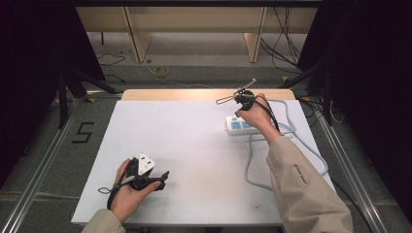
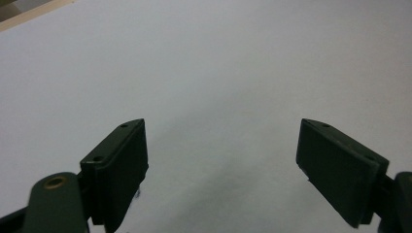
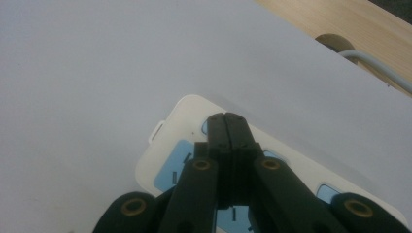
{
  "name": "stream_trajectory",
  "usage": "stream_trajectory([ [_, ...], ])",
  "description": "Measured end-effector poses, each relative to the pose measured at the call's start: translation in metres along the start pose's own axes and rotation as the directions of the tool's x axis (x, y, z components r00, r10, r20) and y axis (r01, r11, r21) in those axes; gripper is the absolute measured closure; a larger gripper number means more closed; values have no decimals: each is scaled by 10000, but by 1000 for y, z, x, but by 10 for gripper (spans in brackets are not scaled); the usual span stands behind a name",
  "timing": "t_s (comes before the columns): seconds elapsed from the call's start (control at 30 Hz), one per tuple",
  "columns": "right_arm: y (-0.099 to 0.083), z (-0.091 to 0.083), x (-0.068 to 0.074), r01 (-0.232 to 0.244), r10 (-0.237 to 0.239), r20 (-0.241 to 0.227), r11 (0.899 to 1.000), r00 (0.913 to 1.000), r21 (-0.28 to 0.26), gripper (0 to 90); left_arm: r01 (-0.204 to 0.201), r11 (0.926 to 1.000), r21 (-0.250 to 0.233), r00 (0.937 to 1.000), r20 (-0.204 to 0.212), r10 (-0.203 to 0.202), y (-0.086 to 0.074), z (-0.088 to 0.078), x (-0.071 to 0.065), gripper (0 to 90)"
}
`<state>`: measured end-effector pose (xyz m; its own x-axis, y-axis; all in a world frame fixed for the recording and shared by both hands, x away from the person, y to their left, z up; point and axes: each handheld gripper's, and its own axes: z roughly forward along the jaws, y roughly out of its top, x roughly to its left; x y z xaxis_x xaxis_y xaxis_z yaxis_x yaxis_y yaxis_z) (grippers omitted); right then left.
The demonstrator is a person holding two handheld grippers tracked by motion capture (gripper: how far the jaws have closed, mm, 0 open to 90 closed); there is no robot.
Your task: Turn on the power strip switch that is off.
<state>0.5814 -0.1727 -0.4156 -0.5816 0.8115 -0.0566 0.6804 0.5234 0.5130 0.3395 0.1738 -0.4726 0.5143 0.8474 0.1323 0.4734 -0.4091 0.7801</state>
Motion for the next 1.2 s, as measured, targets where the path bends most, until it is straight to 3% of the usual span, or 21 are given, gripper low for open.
stream_trajectory([
  [1.2, 5, 19, 5, -37, 37, 48, 9999, 10000, 144, 900, -5, 10000, 3, 10000, 5, 5, 0, 0, 1, 188],
])
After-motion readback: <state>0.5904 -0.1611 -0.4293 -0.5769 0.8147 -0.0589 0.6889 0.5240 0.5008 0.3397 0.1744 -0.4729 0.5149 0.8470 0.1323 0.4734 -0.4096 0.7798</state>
